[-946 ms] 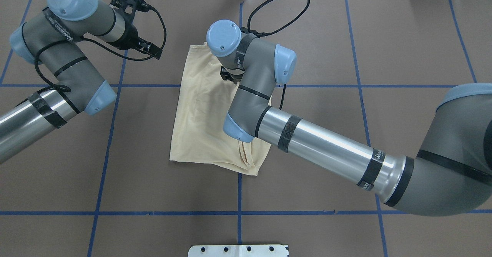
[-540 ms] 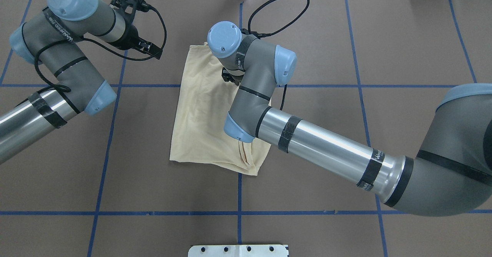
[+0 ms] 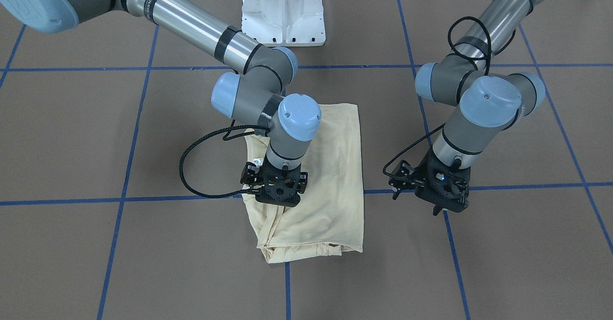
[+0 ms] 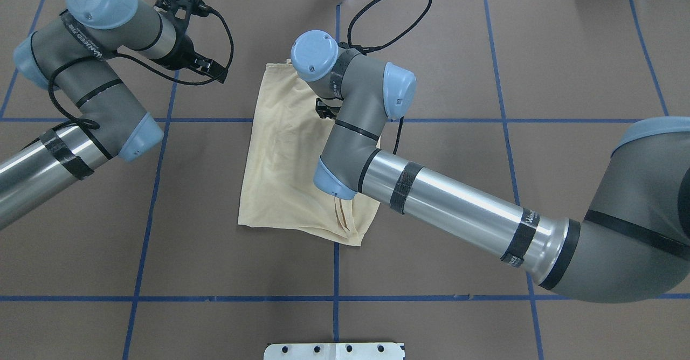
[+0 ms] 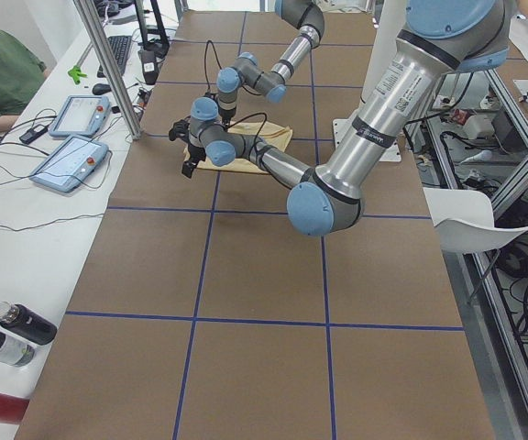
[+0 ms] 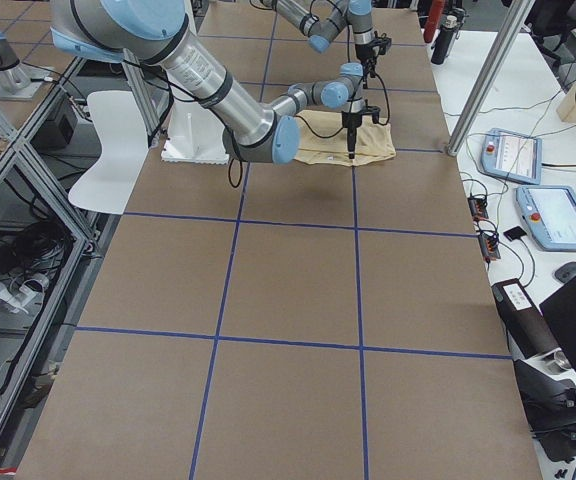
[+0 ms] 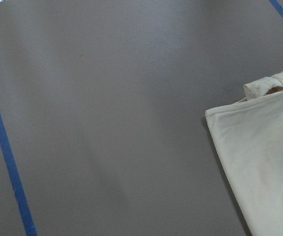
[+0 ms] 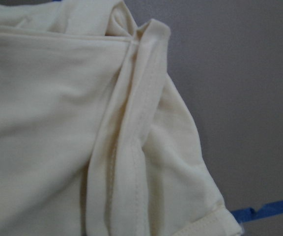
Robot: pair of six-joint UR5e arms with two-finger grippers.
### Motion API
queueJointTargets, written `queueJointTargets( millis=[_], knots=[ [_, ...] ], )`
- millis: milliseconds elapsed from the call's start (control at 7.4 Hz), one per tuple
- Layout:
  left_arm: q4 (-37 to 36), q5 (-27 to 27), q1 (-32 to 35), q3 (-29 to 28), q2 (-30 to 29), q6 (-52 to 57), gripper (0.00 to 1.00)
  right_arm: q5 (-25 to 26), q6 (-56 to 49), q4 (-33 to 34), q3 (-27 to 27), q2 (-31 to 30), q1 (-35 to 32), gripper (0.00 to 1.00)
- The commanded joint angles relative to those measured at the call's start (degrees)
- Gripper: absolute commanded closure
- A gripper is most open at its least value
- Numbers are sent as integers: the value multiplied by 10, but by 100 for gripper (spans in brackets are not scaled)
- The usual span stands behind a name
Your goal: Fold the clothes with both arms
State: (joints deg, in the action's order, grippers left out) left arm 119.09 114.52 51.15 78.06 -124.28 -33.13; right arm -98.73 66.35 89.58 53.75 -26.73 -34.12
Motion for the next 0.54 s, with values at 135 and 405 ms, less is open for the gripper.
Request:
queueJointTargets(
  millis=[135,405],
  knots=[
    [0,0,0,-1,0,0,0,-1,-85,105,47,-6,-11,0],
    [0,0,0,-2,0,1,0,0,-110,115,112,-70,-18,0]
  ],
)
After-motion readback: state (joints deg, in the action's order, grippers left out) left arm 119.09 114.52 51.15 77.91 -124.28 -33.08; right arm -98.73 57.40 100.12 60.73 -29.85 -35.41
